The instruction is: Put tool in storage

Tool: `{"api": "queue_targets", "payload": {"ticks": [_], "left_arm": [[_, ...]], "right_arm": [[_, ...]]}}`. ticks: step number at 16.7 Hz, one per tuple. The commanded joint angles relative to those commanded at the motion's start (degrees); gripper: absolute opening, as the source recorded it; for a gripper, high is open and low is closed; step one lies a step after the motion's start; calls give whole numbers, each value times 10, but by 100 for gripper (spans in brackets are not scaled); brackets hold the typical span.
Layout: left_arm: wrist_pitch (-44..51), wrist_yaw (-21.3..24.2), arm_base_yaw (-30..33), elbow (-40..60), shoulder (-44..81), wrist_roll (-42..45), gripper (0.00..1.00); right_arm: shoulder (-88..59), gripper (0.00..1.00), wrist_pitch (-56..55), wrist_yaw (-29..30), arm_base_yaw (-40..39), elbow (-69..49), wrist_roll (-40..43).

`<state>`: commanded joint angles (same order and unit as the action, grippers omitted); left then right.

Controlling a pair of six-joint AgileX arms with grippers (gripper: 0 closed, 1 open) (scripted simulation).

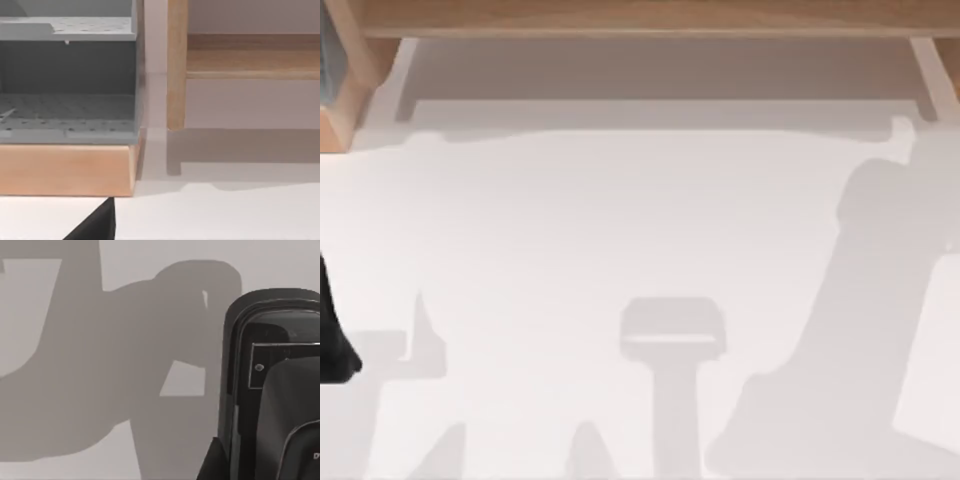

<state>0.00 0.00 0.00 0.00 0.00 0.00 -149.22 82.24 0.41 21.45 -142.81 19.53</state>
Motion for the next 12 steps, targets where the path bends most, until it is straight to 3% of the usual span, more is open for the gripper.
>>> {"api": "queue_targets", "payload": {"ticks": [7,12], "left_arm": [[0,0,0,0,0,0,100],[0,0,0,0,0,0,100]], "right_arm": [[-8,0,3,0,0,-1,-3],[65,0,4,6,8,-38,-40]]}}
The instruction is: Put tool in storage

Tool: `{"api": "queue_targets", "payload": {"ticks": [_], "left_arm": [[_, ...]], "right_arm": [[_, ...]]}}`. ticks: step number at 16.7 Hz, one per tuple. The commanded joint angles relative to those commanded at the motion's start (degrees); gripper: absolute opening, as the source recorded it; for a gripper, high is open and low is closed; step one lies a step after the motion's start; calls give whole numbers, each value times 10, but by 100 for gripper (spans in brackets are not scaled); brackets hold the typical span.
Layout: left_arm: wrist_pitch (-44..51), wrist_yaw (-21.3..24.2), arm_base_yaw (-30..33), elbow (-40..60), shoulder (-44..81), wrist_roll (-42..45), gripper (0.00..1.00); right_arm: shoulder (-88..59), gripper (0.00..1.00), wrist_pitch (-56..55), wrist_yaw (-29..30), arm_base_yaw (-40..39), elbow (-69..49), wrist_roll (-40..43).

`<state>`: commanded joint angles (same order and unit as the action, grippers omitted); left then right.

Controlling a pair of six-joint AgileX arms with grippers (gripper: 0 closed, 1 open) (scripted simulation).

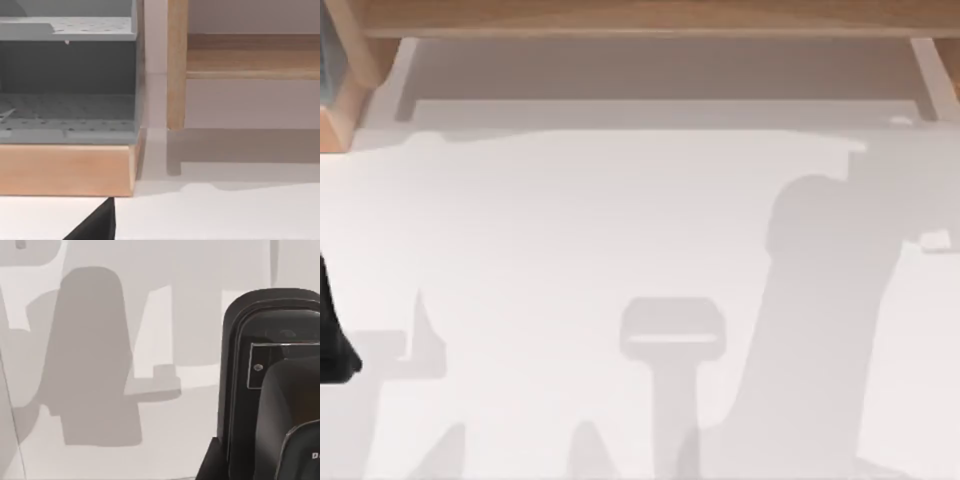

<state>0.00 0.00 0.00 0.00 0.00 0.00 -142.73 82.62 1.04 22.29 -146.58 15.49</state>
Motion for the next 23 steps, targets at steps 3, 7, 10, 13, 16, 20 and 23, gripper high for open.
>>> {"api": "queue_targets", "payload": {"ticks": [3,7,10,13,16,20,23], "left_arm": [[0,0,0,0,0,0,100],[0,0,0,0,0,0,100],[0,0,0,0,0,0,100],[0,0,0,0,0,0,100],[0,0,0,0,0,0,100],[0,0,0,0,0,0,100],[0,0,0,0,0,0,100]], "right_arm": [[38,0,7,11,4,-7,-26],[27,0,6,10,-11,11,-25],[-17,0,-13,1,-15,32,3],[-57,0,-29,-5,-10,58,31],[-67,0,-26,-5,-8,69,39],[-67,8,-26,-5,-8,69,39],[-67,30,-26,-5,-8,69,39]]}}
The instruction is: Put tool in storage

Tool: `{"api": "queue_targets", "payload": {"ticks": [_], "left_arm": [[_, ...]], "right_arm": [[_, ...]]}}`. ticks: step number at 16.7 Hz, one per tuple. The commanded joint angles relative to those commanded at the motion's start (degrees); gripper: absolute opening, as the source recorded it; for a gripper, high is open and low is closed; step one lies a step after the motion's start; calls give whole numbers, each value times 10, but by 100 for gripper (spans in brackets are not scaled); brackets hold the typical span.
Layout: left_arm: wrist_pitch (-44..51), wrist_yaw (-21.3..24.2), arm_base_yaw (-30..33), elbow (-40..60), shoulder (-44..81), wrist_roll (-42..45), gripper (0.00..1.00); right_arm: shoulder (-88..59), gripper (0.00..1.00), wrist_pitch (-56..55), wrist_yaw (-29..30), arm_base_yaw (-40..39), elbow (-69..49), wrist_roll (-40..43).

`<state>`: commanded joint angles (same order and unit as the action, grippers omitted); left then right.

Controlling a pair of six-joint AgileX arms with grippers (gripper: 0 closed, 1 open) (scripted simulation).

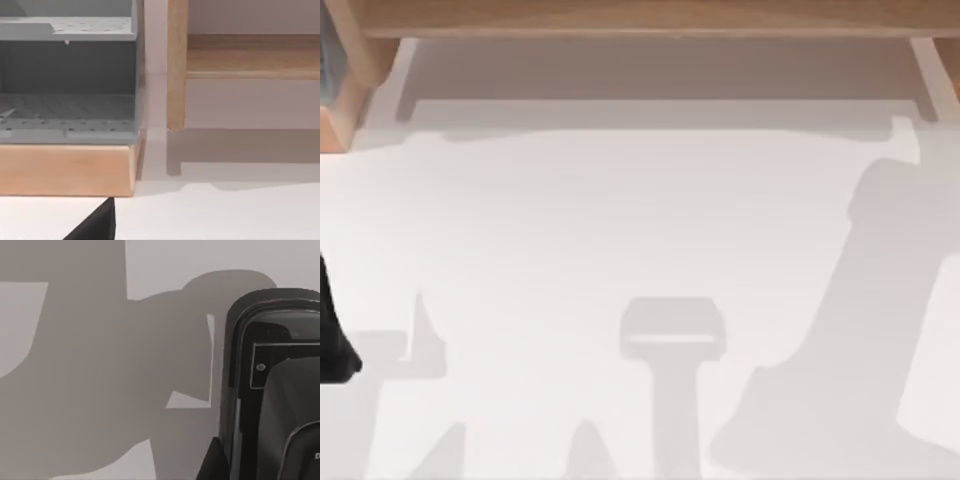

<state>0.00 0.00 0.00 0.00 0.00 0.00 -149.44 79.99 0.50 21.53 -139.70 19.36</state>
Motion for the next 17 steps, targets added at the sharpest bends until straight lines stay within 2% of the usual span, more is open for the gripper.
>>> {"api": "queue_targets", "payload": {"ticks": [9,17], "left_arm": [[0,0,0,0,0,0,100],[0,0,0,0,0,0,100]], "right_arm": [[0,98,0,0,0,0,0],[0,100,0,0,0,0,0]]}}
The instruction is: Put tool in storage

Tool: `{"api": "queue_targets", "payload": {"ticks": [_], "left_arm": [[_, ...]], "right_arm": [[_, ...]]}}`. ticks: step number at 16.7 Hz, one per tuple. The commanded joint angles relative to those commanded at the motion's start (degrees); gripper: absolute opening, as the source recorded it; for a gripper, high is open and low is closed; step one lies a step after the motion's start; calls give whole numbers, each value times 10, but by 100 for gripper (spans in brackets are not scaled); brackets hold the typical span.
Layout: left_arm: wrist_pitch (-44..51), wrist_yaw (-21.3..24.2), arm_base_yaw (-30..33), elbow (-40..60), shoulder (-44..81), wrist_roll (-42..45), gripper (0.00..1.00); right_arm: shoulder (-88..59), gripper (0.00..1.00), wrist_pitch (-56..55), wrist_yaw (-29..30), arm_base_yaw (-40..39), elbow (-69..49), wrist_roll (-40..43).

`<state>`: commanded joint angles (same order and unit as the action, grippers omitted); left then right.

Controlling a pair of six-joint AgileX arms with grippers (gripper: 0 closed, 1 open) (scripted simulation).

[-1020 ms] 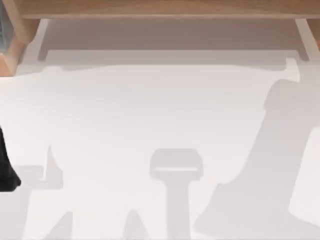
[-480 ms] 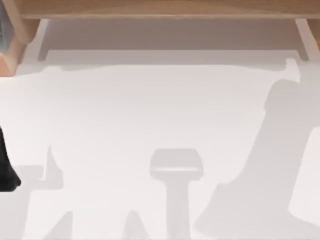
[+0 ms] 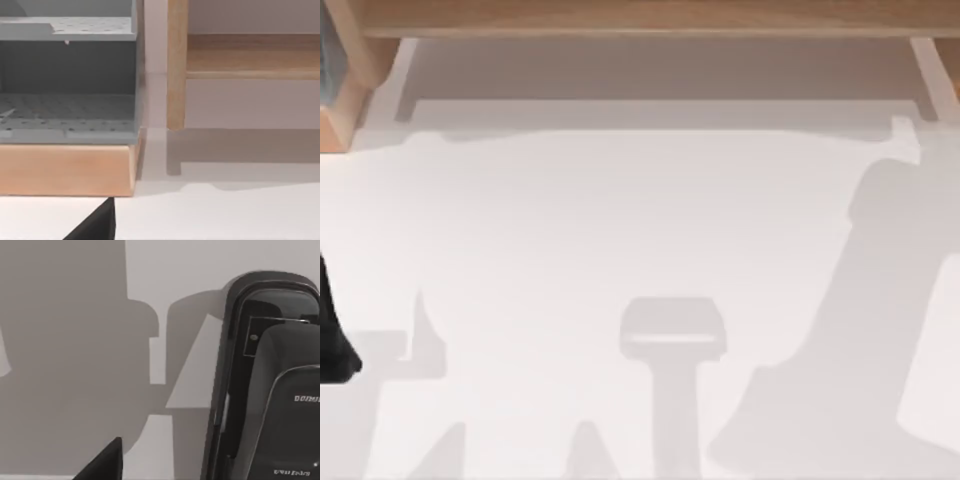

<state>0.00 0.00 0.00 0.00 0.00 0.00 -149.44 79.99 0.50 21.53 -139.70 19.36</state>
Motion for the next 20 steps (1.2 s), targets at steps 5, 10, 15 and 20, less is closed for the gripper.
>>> {"api": "queue_targets", "payload": {"ticks": [5,10,15,20], "left_arm": [[0,0,0,0,0,0,100],[0,0,0,0,0,0,100],[0,0,0,0,0,0,100],[0,0,0,0,0,0,100]], "right_arm": [[27,100,-11,-8,-1,17,9],[158,100,-118,-48,26,105,49],[296,100,-357,-99,124,273,118],[366,100,-687,-153,248,509,228]]}}
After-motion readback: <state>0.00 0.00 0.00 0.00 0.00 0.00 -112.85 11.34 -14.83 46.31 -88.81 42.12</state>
